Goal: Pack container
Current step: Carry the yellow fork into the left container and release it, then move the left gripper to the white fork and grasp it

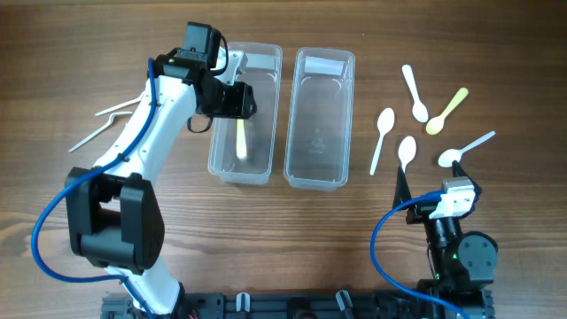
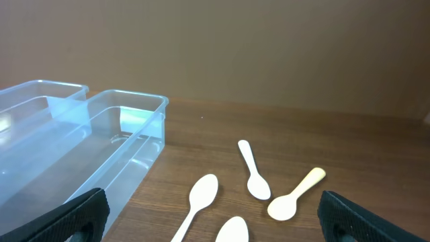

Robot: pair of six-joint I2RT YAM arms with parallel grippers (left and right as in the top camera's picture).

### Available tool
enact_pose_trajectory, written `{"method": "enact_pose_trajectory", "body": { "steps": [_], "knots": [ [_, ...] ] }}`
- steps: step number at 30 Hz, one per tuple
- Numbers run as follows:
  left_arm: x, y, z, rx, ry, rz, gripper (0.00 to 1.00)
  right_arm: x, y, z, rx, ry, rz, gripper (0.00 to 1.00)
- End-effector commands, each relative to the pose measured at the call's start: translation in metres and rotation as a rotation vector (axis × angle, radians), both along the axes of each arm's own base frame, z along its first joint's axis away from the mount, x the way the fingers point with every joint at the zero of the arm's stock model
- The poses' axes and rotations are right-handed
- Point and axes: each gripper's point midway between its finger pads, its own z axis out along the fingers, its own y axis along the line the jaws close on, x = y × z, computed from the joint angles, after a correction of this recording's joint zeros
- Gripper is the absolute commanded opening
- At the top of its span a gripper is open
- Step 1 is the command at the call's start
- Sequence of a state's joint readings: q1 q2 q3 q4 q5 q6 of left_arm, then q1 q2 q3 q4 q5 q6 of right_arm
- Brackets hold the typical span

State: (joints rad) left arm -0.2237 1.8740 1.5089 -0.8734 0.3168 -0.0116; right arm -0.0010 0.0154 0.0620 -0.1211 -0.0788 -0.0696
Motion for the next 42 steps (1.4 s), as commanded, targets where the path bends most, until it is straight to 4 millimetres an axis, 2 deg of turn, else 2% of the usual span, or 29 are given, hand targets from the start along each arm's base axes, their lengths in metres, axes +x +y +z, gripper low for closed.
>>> {"method": "enact_pose_trajectory", "body": {
  "steps": [1, 2, 3, 5, 6, 7, 8, 9, 10, 13, 14, 16, 17, 19, 22, 24, 26, 29, 31, 33, 37, 39, 41, 42],
  "knots": [
    [0.004, -0.002, 0.016, -0.022, -0.045, -0.008, 0.69, 0.000, 0.001, 0.000, -0.006, -0.005, 0.009, 1.00],
    [0.008, 0.002, 0.034, -0.031, -0.084, 0.002, 0.69, 0.000, 0.001, 0.000, -0.006, -0.005, 0.009, 1.00],
    [0.012, 0.007, 0.060, -0.042, -0.141, 0.015, 0.70, 0.000, 0.001, 0.000, -0.006, -0.005, 0.009, 1.00],
    [0.013, 0.017, 0.099, -0.057, -0.228, 0.038, 0.75, 0.000, 0.001, 0.000, -0.006, -0.005, 0.009, 1.00],
    [0.009, 0.029, 0.127, -0.062, -0.295, 0.064, 0.85, 0.000, 0.001, 0.000, -0.006, -0.005, 0.009, 1.00],
    [0.005, 0.043, 0.145, -0.045, -0.339, 0.099, 0.91, 0.000, 0.001, 0.000, -0.006, -0.005, 0.009, 1.00],
    [-0.001, 0.063, 0.161, -0.002, -0.382, 0.150, 0.94, 0.000, 0.001, 0.000, -0.006, -0.005, 0.009, 1.00],
    [-0.013, 0.100, 0.183, 0.090, -0.440, 0.253, 0.95, 0.000, 0.001, 0.000, -0.006, -0.005, 0.009, 1.00],
    [-0.023, 0.126, 0.194, 0.157, -0.466, 0.327, 0.98, 0.000, 0.001, 0.000, -0.006, -0.005, 0.009, 1.00],
    [-0.055, 0.196, 0.212, 0.247, -0.461, 0.630, 1.00, 0.000, 0.001, 0.000, -0.006, -0.005, 0.009, 1.00],
    [-0.066, 0.211, 0.210, 0.238, -0.425, 0.717, 1.00, 0.000, 0.001, 0.000, -0.006, -0.005, 0.009, 1.00],
    [-0.080, 0.225, 0.195, 0.236, -0.338, 0.806, 1.00, 0.000, 0.001, 0.000, -0.006, -0.005, 0.009, 1.00],
    [-0.088, 0.232, 0.175, 0.235, -0.259, 0.856, 1.00, 0.000, 0.001, 0.000, -0.006, -0.005, 0.009, 1.00],
    [-0.090, 0.234, 0.149, 0.242, -0.184, 0.877, 1.00, 0.000, 0.001, 0.000, -0.006, -0.005, 0.009, 1.00],
    [-0.081, 0.237, 0.104, 0.254, -0.128, 0.871, 1.00, 0.000, 0.001, 0.000, -0.006, -0.005, 0.009, 1.00],
    [-0.070, 0.239, 0.068, 0.258, -0.105, 0.868, 1.00, 0.000, 0.001, 0.000, -0.006, -0.005, 0.009, 1.00],
    [-0.061, 0.241, 0.042, 0.262, -0.080, 0.865, 1.00, 0.000, 0.001, 0.000, -0.006, -0.005, 0.009, 1.00],
    [-0.045, 0.240, 0.015, 0.239, -0.044, 0.853, 1.00, 0.000, 0.001, 0.000, -0.006, -0.005, 0.009, 1.00],
    [-0.034, 0.240, -0.013, 0.232, 0.000, 0.846, 1.00, 0.000, 0.001, 0.000, -0.006, -0.005, 0.009, 1.00],
    [-0.031, 0.240, -0.035, 0.228, 0.054, 0.877, 0.98, 0.000, 0.001, 0.000, -0.006, -0.005, 0.009, 1.00],
    [-0.027, 0.235, -0.069, 0.201, 0.126, 0.870, 0.97, 0.000, 0.001, 0.000, -0.006, -0.005, 0.009, 1.00],
    [-0.022, 0.226, -0.083, 0.149, 0.153, 0.851, 0.95, 0.000, 0.001, 0.000, -0.006, -0.005, 0.009, 1.00],
    [-0.018, 0.216, -0.089, 0.095, 0.168, 0.831, 0.89, 0.000, 0.001, 0.000, -0.006, -0.005, 0.009, 1.00],
    [-0.017, 0.213, -0.091, 0.083, 0.173, 0.824, 0.80, 0.000, 0.001, 0.000, -0.006, -0.005, 0.009, 1.00]
  ]
}}
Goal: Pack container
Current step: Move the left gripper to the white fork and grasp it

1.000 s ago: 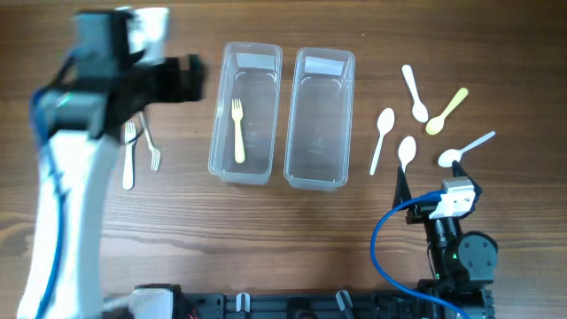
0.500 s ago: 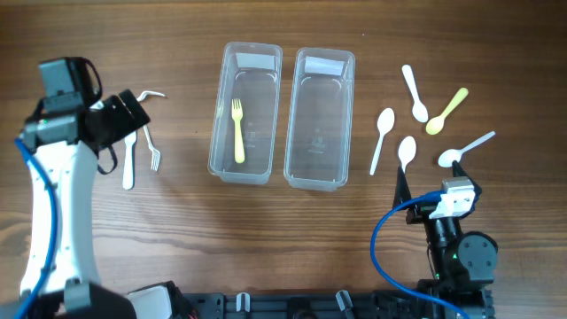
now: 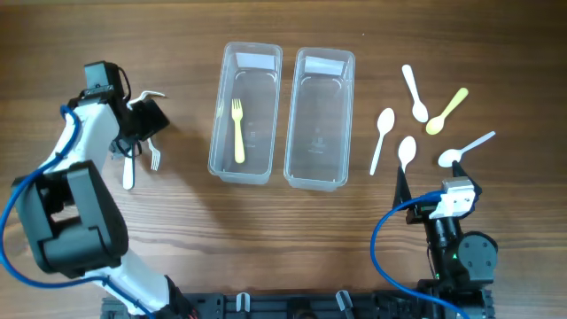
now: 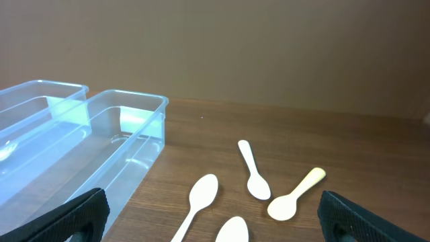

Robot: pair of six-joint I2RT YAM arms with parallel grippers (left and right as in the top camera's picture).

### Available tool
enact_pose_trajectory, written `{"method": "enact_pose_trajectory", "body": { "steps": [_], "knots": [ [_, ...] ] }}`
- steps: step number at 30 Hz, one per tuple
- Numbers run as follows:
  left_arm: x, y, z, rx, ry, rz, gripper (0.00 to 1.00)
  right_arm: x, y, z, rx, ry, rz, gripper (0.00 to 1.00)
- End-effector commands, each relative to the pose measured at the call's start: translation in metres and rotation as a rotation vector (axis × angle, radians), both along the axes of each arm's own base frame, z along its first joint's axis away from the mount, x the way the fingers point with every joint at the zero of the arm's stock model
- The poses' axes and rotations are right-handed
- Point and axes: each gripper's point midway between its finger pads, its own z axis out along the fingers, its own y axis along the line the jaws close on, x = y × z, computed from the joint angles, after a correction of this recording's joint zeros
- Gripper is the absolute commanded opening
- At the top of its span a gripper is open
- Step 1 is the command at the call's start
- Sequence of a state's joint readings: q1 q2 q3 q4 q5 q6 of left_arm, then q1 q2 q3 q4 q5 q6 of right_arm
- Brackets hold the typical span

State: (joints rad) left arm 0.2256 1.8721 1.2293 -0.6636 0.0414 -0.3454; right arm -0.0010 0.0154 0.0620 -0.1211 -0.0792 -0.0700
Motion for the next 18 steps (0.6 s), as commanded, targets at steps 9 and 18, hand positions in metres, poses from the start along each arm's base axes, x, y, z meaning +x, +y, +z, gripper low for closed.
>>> {"method": "enact_pose_trajectory", "body": {
  "steps": [9, 18],
  "knots": [
    [0.000, -0.017, -0.015, -0.049, 0.025, -0.025, 0.68, 0.000, 0.001, 0.000, -0.006, -0.005, 0.008, 1.00],
    [-0.008, -0.016, -0.055, -0.051, 0.112, -0.019, 0.69, 0.000, 0.001, 0.000, -0.006, -0.005, 0.008, 1.00]
  ]
}}
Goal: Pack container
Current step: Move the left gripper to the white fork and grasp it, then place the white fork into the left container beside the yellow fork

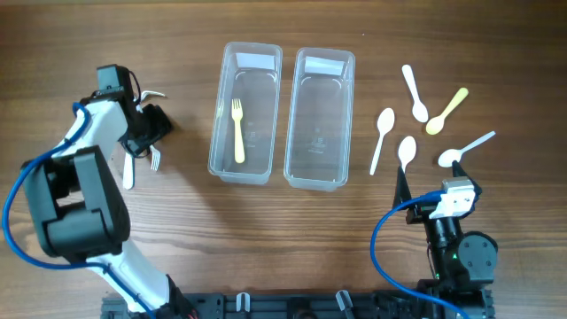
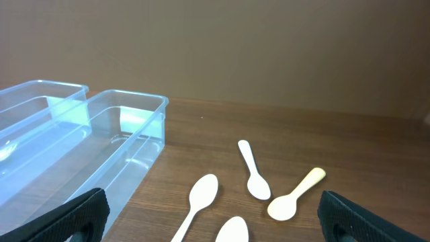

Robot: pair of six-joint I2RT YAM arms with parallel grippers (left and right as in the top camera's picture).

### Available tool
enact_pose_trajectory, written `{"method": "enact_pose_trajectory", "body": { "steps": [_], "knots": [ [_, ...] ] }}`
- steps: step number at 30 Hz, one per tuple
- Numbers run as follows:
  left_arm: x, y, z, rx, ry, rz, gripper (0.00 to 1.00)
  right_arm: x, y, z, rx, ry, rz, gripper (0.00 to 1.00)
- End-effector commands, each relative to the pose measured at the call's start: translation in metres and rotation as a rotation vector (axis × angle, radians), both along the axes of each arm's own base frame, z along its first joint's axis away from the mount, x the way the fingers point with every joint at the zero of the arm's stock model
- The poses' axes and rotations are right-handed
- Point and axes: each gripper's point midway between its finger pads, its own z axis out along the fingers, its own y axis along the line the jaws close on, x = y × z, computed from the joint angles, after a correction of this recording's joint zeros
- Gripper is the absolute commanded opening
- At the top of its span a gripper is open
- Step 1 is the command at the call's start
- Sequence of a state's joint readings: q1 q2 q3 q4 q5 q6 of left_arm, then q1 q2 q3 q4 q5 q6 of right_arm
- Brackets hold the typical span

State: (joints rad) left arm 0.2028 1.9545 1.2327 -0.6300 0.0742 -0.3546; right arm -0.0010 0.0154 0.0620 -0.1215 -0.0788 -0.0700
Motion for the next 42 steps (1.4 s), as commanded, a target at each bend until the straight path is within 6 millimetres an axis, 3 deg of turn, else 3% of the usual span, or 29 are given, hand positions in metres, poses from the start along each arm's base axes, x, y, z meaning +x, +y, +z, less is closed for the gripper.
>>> {"method": "enact_pose_trajectory", "body": {
  "steps": [1, 2, 3, 5, 11, 15, 16, 18, 23, 25, 27, 30, 34, 37, 42],
  "knots": [
    [-0.012, -0.002, -0.033, -0.010, 0.084, 0.001, 0.61, 0.000, 0.001, 0.000, -0.005, -0.005, 0.009, 1.00],
    [-0.013, -0.002, -0.034, -0.010, 0.086, 0.001, 0.53, 0.000, 0.001, 0.000, -0.005, -0.005, 0.009, 1.00],
    [-0.013, -0.002, -0.034, -0.011, 0.086, 0.001, 0.32, 0.000, 0.001, 0.000, -0.005, -0.005, 0.009, 1.00],
    [-0.012, -0.002, -0.033, -0.011, 0.084, 0.001, 0.09, 0.000, 0.001, 0.000, -0.005, -0.005, 0.009, 1.00],
    [-0.017, -0.007, -0.033, -0.036, 0.099, -0.003, 0.04, 0.000, 0.001, 0.000, -0.005, -0.005, 0.009, 1.00],
    [-0.006, -0.023, -0.003, -0.126, 0.017, -0.023, 0.04, 0.000, 0.001, 0.000, -0.006, -0.005, 0.008, 1.00],
    [-0.004, -0.024, 0.009, -0.125, -0.011, -0.027, 0.04, 0.000, 0.001, 0.000, -0.005, -0.005, 0.009, 1.00],
    [0.001, -0.023, 0.060, -0.101, -0.122, -0.035, 0.04, 0.000, 0.001, 0.000, -0.005, -0.005, 0.009, 1.00],
    [-0.013, -0.033, 0.164, -0.077, -0.356, -0.077, 0.04, 0.000, 0.001, 0.000, -0.005, -0.005, 0.009, 1.00],
    [-0.020, -0.067, 0.220, -0.115, -0.532, -0.237, 0.04, 0.000, 0.001, 0.000, -0.005, -0.005, 0.009, 1.00],
    [-0.024, -0.110, 0.246, -0.108, -0.656, -0.532, 0.04, 0.000, 0.001, 0.000, -0.006, -0.005, 0.009, 1.00],
    [-0.039, -0.176, 0.237, -0.072, -0.681, -0.951, 0.04, 0.000, 0.001, 0.000, -0.005, -0.005, 0.009, 1.00],
    [-0.037, -0.217, 0.194, -0.078, -0.561, -1.050, 0.04, 0.000, 0.001, 0.000, -0.005, -0.005, 0.009, 1.00],
    [-0.018, -0.223, 0.157, -0.082, -0.477, -0.975, 0.04, 0.000, 0.001, 0.000, -0.005, -0.005, 0.009, 1.00],
    [0.008, -0.226, 0.138, -0.126, -0.465, -0.806, 0.04, 0.000, 0.001, 0.000, -0.005, -0.005, 0.009, 1.00]
  ]
}}
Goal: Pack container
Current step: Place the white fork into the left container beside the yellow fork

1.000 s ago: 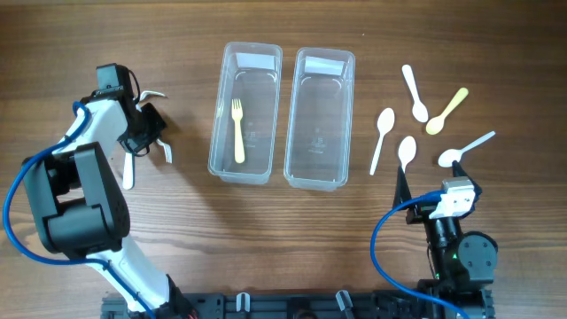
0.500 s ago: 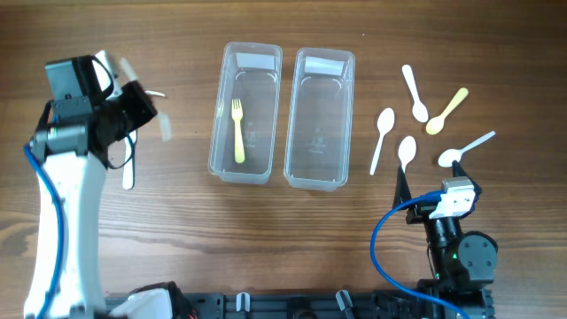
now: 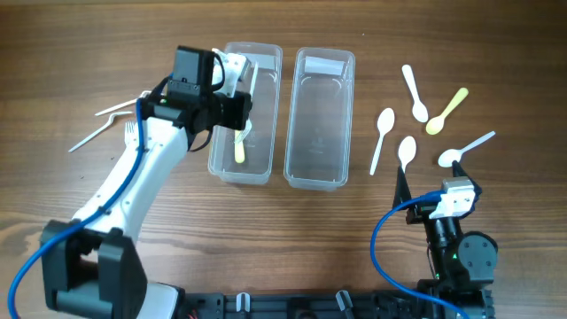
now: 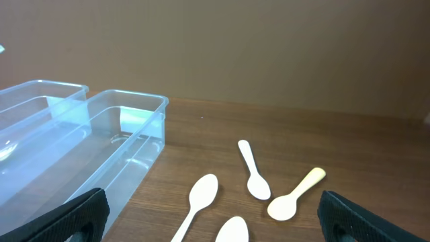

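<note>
Two clear plastic containers stand side by side, the left container [image 3: 267,115] and the right container [image 3: 294,115]. A yellow fork [image 3: 239,151] lies in the left one. My left gripper [image 3: 237,105] hovers over that container's far half, apparently shut on a thin white fork [image 3: 252,80]. The right container [image 4: 127,144] holds nothing. Several spoons lie right of it: white ones [image 3: 383,133] [image 3: 407,152] [image 3: 415,93], a yellow one [image 3: 446,111] and a clear-handled one [image 3: 465,151]. My right gripper [image 4: 211,225] rests open at the front right, near the spoons.
More white forks [image 3: 111,111] [image 3: 89,137] lie on the wooden table at the far left, partly under my left arm. The right arm's base [image 3: 456,252] and blue cable occupy the front right corner.
My left gripper has gone from the forks at the far left to above the left container, now with a white fork in it. The right arm is unchanged.
First my left gripper was over the left container where the yellow fork lay. Then it was twice at the loose white forks on the far left. Now it is back above the left container with a white fork. The right arm stayed still throughout.
</note>
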Robot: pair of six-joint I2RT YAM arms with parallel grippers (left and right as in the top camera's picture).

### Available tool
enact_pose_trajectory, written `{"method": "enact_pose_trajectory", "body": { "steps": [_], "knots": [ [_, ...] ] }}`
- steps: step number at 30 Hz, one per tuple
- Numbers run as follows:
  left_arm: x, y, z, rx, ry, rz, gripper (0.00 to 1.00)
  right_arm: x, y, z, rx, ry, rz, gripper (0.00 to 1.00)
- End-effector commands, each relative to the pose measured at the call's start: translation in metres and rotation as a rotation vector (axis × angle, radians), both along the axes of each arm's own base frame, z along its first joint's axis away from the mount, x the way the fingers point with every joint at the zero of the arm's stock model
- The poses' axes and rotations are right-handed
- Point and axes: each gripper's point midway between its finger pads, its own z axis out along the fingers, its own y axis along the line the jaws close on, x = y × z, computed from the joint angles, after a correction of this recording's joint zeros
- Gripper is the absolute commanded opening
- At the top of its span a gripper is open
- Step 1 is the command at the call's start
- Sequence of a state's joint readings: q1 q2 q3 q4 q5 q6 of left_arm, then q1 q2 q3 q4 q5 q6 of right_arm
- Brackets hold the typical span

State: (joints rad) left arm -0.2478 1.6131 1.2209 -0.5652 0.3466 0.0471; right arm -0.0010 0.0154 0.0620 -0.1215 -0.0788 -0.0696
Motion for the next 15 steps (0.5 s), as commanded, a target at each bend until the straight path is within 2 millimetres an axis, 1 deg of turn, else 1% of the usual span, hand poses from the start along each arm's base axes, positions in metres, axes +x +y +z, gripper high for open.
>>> {"method": "enact_pose_trajectory", "body": {
  "steps": [1, 2, 3, 4, 5, 6, 8, 9, 11, 12, 13, 14, 15],
  "knots": [
    [0.011, -0.001, -0.007, -0.041, 0.040, 0.105, 0.05, 0.000, 0.001, 0.000, -0.006, -0.005, 0.009, 1.00],
    [0.011, -0.001, -0.007, -0.041, 0.038, 0.104, 0.08, 0.000, 0.001, 0.000, -0.006, -0.006, 0.009, 1.00],
    [0.011, -0.001, -0.007, -0.041, 0.037, 0.104, 0.38, 0.000, 0.001, 0.000, -0.006, -0.005, 0.009, 1.00],
    [0.012, 0.000, -0.006, -0.042, 0.034, 0.105, 0.61, 0.000, 0.001, 0.000, -0.006, -0.005, 0.009, 1.00],
    [0.013, -0.001, -0.005, -0.044, 0.026, 0.105, 0.71, 0.000, 0.001, 0.000, -0.006, -0.005, 0.009, 1.00],
    [0.014, -0.001, -0.002, -0.047, 0.018, 0.105, 0.84, 0.000, 0.001, 0.000, -0.006, -0.006, 0.009, 1.00],
    [0.018, -0.001, 0.010, -0.056, -0.023, 0.108, 0.85, 0.000, 0.001, 0.000, -0.006, -0.005, 0.009, 1.00],
    [0.020, 0.002, 0.022, -0.062, -0.049, 0.115, 0.85, 0.000, 0.001, 0.000, -0.006, -0.005, 0.009, 1.00],
    [0.022, 0.017, 0.044, -0.061, -0.096, 0.158, 0.85, 0.000, 0.001, 0.000, -0.006, -0.005, 0.009, 1.00],
    [0.021, 0.038, 0.055, -0.021, -0.123, 0.228, 0.85, 0.000, 0.001, 0.000, -0.006, -0.006, 0.009, 1.00],
    [0.019, 0.056, 0.060, 0.018, -0.135, 0.282, 0.85, 0.000, 0.001, 0.000, -0.005, -0.005, 0.009, 1.00],
    [0.014, 0.083, 0.063, 0.087, -0.136, 0.363, 0.84, 0.000, 0.001, 0.000, -0.006, -0.005, 0.009, 1.00],
    [0.006, 0.110, 0.063, 0.156, -0.123, 0.441, 0.85, 0.000, 0.001, 0.000, -0.006, -0.005, 0.009, 1.00]
  ]
}}
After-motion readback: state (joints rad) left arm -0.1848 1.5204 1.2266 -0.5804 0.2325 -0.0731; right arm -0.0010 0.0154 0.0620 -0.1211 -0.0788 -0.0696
